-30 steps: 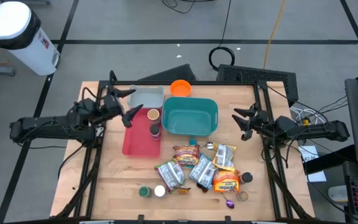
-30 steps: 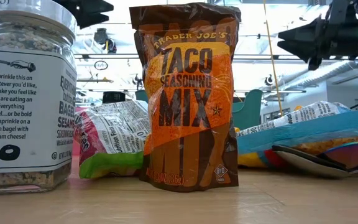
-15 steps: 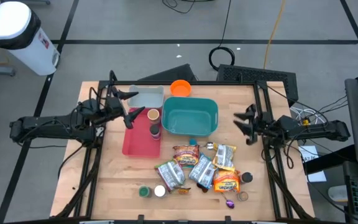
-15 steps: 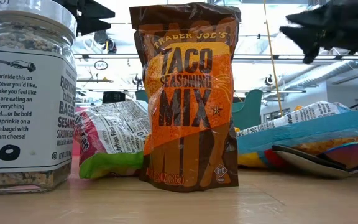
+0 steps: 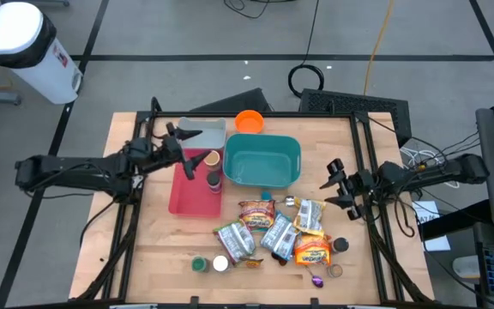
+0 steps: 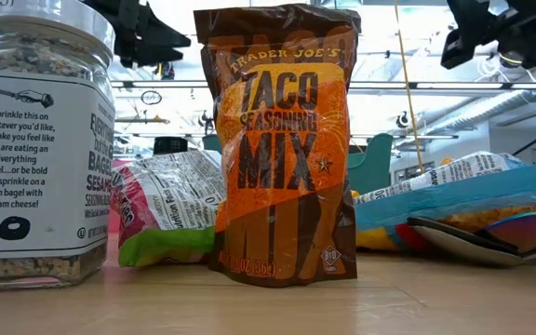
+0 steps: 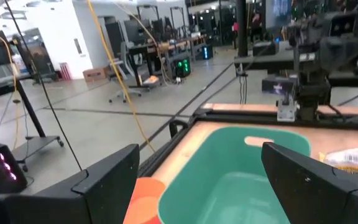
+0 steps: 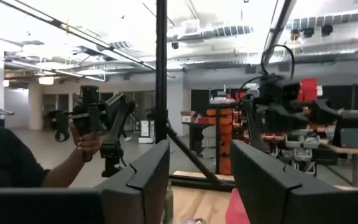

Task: Pick & Place Food Item
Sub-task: Put the orange spice bottle into the red bin

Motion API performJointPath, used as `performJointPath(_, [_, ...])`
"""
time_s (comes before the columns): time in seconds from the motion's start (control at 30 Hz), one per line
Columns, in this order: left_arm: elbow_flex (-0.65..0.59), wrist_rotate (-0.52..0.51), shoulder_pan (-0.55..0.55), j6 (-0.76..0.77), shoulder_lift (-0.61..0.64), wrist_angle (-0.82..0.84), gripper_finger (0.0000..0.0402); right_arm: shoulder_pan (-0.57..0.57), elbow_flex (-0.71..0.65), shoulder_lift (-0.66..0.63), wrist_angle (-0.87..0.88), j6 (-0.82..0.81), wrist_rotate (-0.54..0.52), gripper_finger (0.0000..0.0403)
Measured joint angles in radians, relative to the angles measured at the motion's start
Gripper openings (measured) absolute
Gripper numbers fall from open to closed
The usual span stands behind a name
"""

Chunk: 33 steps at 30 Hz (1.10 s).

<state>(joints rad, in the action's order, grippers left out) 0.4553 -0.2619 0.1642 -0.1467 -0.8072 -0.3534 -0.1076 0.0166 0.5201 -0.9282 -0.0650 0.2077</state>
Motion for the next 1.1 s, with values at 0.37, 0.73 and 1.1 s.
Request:
performJointPath(0.37, [0.000, 0.000, -0.001, 0.088, -0.057, -0.019, 0.0349, 0.001, 0.000, 0.039, -0.132, -0.002, -0.236, 0.0212])
performJointPath(0.73, [0.000, 0.002, -0.001, 0.138, -0.057, -0.018, 0.0351, -0.235, 0.342, 0.209, 0.252, -0.080, -0.149, 0.0260])
performJointPath(1.1, [0.000, 0.009, -0.004, 0.133, -0.057, -0.009, 0.0349, -0.553, 1.202, 0.694, 1.828, -0.588, -0.521, 0.0296])
